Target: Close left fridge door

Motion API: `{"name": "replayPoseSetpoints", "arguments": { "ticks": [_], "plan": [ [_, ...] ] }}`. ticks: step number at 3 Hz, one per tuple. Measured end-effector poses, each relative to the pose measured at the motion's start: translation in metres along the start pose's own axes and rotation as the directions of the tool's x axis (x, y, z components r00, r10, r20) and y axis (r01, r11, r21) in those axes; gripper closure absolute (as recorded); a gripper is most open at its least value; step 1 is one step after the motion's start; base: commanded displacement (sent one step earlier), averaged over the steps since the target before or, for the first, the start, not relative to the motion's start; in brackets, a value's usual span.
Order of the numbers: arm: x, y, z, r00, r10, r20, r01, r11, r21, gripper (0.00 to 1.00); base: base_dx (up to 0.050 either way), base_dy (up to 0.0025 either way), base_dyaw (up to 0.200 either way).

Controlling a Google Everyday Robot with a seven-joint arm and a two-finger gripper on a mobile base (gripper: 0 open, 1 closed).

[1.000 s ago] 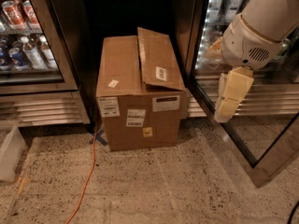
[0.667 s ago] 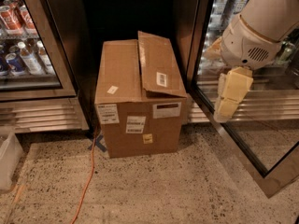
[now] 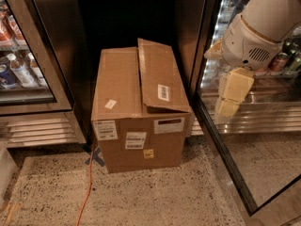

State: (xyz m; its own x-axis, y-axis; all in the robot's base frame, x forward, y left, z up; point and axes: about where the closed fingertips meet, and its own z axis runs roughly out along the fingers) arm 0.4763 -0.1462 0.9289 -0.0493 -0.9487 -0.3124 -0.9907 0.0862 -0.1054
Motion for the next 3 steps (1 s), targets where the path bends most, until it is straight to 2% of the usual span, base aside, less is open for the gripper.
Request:
{"name": "replayPoseSetpoints", "arguments": {
  "ticks": [1, 3],
  "plan": [
    [0.0000, 0.0000, 0.0000, 1.000, 0.000, 0.000, 0.000, 1.0000, 0.000, 0.00, 0.027, -0.00227, -0.166],
    [0.0000, 0.0000, 0.0000, 1.000, 0.000, 0.000, 0.000, 1.0000, 0.000, 0.00, 0.048, -0.00001, 0.000]
  ]
}}
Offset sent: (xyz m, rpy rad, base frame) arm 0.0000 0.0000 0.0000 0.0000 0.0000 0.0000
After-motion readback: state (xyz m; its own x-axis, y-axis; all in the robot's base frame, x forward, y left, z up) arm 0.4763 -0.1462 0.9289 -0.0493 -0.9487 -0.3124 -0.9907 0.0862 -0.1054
